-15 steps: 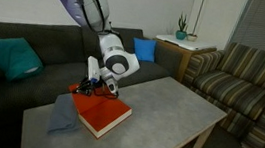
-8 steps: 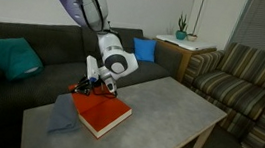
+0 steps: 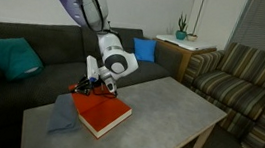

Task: Open the cover of the book on the table

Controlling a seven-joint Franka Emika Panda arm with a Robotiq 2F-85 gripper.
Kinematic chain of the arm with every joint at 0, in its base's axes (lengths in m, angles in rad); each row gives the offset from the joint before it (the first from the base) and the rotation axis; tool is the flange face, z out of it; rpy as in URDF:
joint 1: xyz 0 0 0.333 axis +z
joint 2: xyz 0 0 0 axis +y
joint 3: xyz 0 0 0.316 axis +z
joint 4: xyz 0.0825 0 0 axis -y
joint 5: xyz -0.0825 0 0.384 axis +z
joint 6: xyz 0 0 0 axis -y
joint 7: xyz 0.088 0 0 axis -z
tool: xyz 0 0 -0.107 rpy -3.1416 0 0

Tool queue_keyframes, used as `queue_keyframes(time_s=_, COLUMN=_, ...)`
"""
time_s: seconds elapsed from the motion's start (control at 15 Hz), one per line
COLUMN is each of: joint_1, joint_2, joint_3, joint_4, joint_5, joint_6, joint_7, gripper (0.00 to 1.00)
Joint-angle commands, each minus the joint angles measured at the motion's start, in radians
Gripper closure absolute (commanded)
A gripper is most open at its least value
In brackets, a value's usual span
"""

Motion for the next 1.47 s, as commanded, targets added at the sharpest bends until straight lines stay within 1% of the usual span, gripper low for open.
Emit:
queue_keyframes(time_s=0.0, joint_1=0.003, joint_2=0.0, joint_3=-0.004, joint_4=0.004, joint_5=0.004, joint_6=-0.004, joint_7=-0.001, gripper=0.99)
queue_keyframes(time_s=0.27, joint_1=0.003, joint_2=0.0, joint_3=-0.004, joint_4=0.004, joint_5=0.004, joint_6=-0.004, joint_7=-0.001, gripper=1.0)
queue_keyframes(time_s=0.47, joint_1=0.007, joint_2=0.0, joint_3=-0.012, joint_4=0.005, joint_5=0.012, joint_6=0.028, joint_7=0.029, gripper=1.0)
queue_keyframes(time_s=0.73, joint_1=-0.007, joint_2=0.0, joint_3=0.004, joint_4=-0.006, joint_5=0.064, joint_6=0.132, joint_7=0.059, gripper=1.0)
queue_keyframes(time_s=0.93, joint_1=-0.023, joint_2=0.0, joint_3=0.027, joint_4=-0.023, joint_5=0.121, joint_6=0.18, joint_7=0.075, gripper=1.0)
queue_keyframes(time_s=1.13, joint_1=-0.021, joint_2=0.0, joint_3=0.04, joint_4=-0.038, joint_5=0.179, joint_6=0.205, joint_7=0.102, gripper=1.0)
queue_keyframes(time_s=1.4, joint_1=0.002, joint_2=0.0, joint_3=0.023, joint_4=-0.05, joint_5=0.217, joint_6=0.214, joint_7=0.155, gripper=1.0)
